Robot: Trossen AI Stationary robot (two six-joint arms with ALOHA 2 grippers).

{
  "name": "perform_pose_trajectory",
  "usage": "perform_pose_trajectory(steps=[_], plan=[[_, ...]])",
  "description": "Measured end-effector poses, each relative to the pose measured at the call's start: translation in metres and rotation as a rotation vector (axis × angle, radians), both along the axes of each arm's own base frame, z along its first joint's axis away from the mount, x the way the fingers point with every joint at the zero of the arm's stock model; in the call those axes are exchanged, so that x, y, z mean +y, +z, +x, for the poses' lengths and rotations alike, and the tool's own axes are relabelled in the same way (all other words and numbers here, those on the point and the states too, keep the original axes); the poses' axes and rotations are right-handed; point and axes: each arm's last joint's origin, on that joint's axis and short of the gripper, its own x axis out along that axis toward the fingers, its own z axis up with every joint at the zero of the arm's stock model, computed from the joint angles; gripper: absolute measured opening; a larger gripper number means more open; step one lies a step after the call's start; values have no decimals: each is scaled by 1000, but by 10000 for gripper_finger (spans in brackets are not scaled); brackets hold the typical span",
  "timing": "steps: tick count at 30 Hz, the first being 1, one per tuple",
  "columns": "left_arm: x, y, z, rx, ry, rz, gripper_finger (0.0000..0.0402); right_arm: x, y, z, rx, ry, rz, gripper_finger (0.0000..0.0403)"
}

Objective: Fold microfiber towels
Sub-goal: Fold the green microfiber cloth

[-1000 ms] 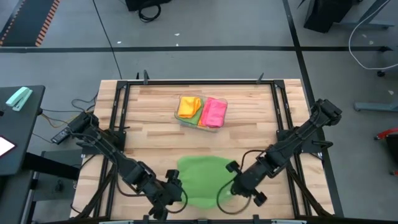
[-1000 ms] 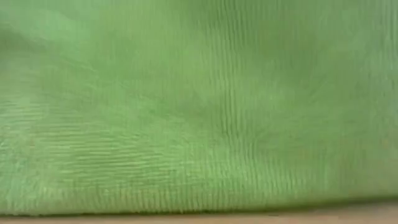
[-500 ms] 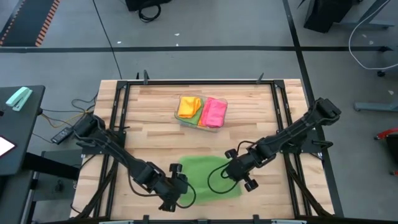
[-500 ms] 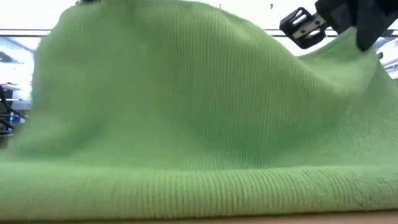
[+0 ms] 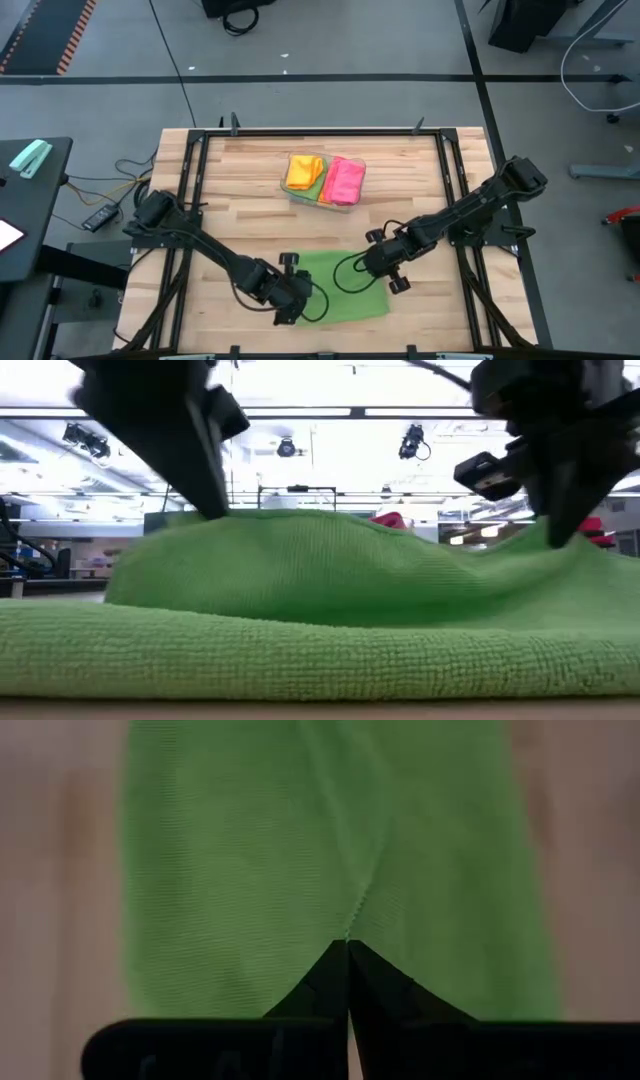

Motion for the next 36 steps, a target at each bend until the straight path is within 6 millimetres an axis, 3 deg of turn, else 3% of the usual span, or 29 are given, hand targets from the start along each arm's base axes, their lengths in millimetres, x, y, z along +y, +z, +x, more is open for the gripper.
perform_pose_trajectory(steps=[5, 10, 18, 24, 31, 36], plan=[[22, 0, 1, 38, 115, 90, 21, -13, 4, 5, 7, -76, -41, 14], [40, -2, 3, 93, 167, 141, 7, -26, 4, 8, 23, -127, -63, 14], [58, -1, 4, 148, 162, 211, 21, -48, 6, 10, 52, -207, -71, 14], [72, -2, 4, 202, 174, 252, 6, -64, 12, 13, 27, -218, -84, 14], [83, -2, 10, 202, 159, 262, 29, -68, 13, 14, 25, -188, -103, 15], [86, -1, 12, 196, 156, 263, 56, -68, 12, 13, 28, -166, -114, 38]])
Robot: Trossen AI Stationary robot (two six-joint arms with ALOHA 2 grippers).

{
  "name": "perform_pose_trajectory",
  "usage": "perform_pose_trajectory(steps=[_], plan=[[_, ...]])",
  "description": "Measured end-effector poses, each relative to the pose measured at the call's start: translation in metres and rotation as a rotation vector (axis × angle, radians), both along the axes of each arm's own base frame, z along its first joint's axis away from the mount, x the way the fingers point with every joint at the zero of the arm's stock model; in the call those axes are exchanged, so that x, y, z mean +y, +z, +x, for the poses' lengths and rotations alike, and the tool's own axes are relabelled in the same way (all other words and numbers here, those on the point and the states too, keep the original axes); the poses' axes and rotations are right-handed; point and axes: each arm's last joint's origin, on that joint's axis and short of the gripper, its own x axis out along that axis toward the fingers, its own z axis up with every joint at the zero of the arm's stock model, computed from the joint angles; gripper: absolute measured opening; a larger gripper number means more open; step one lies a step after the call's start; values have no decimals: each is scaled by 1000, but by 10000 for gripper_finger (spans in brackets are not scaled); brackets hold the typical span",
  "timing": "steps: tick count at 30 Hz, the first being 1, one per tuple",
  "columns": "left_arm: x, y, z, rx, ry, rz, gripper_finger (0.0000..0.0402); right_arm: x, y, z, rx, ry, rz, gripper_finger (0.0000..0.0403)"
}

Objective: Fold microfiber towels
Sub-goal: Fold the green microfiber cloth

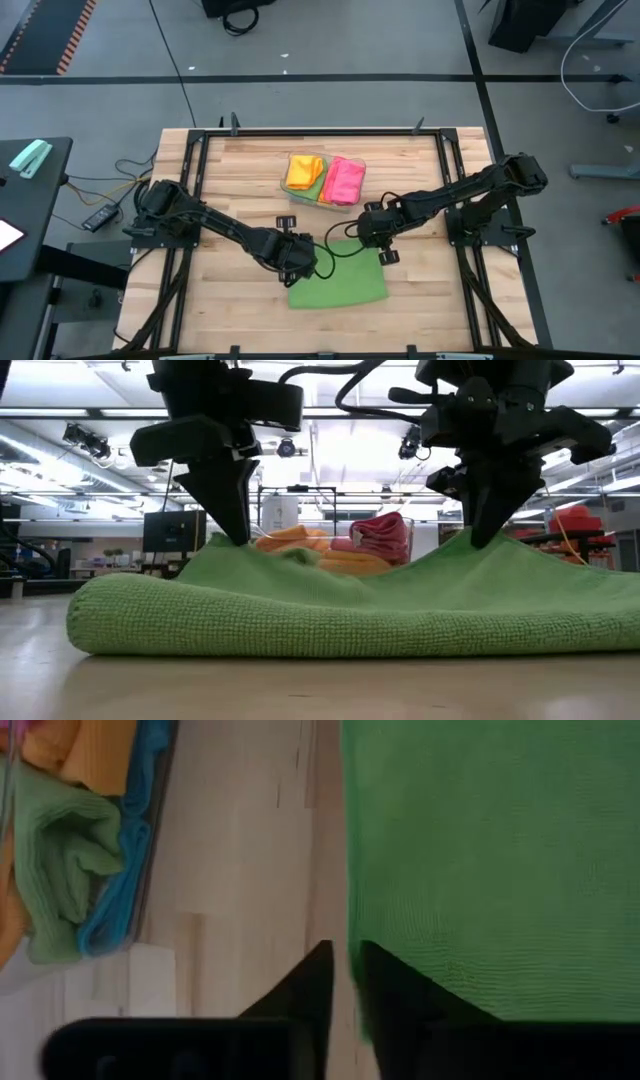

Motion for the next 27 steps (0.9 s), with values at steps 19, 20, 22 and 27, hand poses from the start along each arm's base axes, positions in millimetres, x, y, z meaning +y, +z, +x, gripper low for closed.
perform_pose_trajectory(steps=[19, 20, 22, 27], plan=[[-71, 28, -9, -107, -333, -8, 206, 7, 28, -14, -100, -54, 32, 197], [-77, 25, -11, -123, -361, -13, 205, 10, 30, -14, -121, -50, 35, 197], [-88, 19, -17, -140, -415, -15, 207, 19, 31, -14, -151, -31, 23, 198], [-111, 8, -31, -171, -537, -12, 233, 35, 31, -14, -232, -10, -20, 198]])
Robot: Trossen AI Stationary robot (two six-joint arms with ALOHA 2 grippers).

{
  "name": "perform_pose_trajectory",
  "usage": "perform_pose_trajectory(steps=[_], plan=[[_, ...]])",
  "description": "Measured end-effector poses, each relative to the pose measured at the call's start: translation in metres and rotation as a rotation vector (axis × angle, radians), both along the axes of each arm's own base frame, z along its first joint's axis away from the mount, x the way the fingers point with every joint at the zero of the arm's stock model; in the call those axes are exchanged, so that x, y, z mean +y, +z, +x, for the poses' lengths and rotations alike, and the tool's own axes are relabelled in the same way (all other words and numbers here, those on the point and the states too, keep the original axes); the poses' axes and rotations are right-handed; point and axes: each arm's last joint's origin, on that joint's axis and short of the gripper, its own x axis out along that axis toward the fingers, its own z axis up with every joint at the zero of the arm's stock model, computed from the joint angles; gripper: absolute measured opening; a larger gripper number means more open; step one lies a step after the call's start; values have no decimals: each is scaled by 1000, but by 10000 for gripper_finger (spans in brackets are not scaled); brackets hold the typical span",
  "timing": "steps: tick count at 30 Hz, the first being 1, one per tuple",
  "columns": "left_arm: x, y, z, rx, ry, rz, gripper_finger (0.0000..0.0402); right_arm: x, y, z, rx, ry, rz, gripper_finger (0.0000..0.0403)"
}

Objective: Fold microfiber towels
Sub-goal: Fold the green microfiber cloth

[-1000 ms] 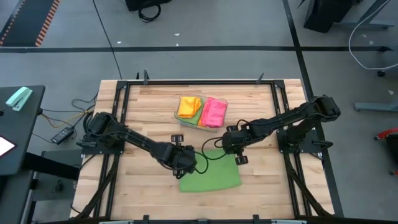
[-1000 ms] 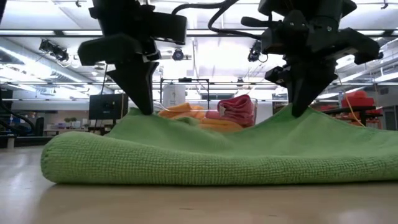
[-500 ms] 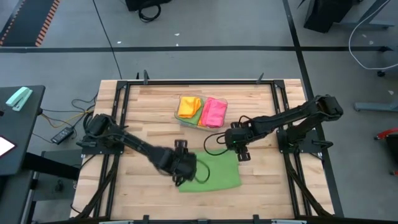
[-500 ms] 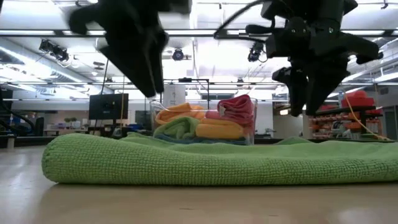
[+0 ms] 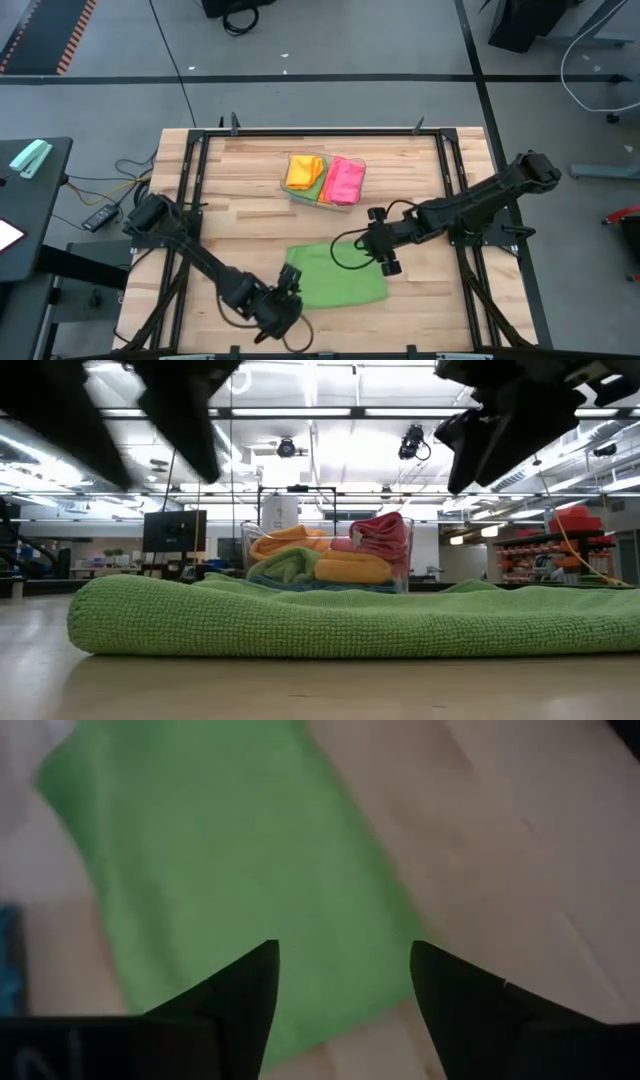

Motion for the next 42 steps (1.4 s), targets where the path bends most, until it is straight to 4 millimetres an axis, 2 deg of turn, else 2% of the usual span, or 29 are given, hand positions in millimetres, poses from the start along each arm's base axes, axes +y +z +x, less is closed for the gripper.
perform_pose_trajectory(steps=[6, 12, 22, 28, 31, 33, 38, 39, 42], plan=[[-14, -28, -10, 6, -64, 29, 255, 12, 2, -2, -48, -48, -14, 196], [-24, -57, -16, 28, -144, 199, 250, 21, 4, -3, -97, -67, -15, 195], [-28, -63, -21, 27, -178, 269, 220, 24, 5, -3, -116, -92, 3, 195], [-29, -77, -15, 27, -178, 293, 197, 25, 6, -1, -137, -103, 23, 195], [-31, -80, -14, 16, -171, 291, 173, 26, 6, -1, -136, -104, 31, 195], [-31, -80, -13, 3, -151, 272, 142, 30, 5, 0, -148, -90, 42, 195], [-27, -72, -2, -24, -120, 240, 28, 51, -5, 9, -197, -51, 80, 195], [-25, -68, 0, -33, -104, 230, 16, 55, -9, 12, -206, -50, 87, 195], [-18, -52, 10, -77, -32, 167, 15, 70, -23, 17, -221, -38, 70, 195]])
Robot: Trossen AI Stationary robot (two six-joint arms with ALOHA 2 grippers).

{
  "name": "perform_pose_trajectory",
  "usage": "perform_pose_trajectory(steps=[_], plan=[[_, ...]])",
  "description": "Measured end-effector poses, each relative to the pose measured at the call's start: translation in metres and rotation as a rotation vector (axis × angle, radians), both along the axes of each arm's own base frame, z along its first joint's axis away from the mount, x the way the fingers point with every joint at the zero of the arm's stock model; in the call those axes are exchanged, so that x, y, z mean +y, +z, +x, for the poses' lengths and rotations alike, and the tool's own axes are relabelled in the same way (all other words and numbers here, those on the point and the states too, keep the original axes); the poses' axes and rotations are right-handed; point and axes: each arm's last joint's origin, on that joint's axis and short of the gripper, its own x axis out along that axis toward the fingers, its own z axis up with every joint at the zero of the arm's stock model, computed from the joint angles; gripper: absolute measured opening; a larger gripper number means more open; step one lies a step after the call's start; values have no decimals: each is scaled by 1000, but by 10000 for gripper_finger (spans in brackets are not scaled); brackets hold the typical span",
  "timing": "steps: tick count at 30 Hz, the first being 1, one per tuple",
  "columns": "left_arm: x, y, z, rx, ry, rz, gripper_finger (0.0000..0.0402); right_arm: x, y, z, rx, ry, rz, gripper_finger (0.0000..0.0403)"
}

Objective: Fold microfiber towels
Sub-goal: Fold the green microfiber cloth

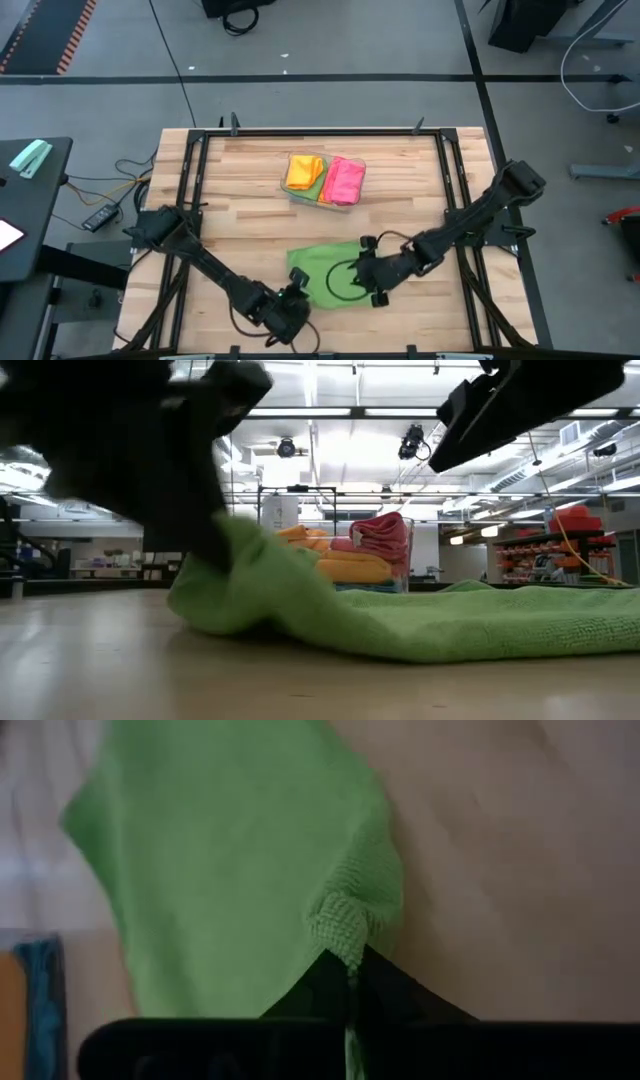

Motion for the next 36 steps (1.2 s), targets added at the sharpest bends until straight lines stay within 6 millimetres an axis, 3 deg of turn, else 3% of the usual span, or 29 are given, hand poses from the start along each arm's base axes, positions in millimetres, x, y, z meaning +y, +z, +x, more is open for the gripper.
perform_pose_trajectory(steps=[8, 13, 19, 26, 31, 36], plan=[[20, 39, 19, -70, 154, -253, 13, 32, -19, 10, -125, -21, -62, 203], [29, 49, 30, -99, 251, -386, 8, 42, -27, 21, -197, -17, -39, 230], [30, 57, 31, -99, 265, -436, 16, 58, -30, 36, -197, -3, -96, 256], [31, 79, 24, -128, 279, -503, 7, 69, -28, 52, -207, -37, -132, 259], [29, 83, 24, -147, 272, -525, 21, 67, -31, 53, -167, -46, -164, 244], [28, 80, 22, -131, 277, -516, 15, 61, -39, 48, -72, -79, -140, 194]])
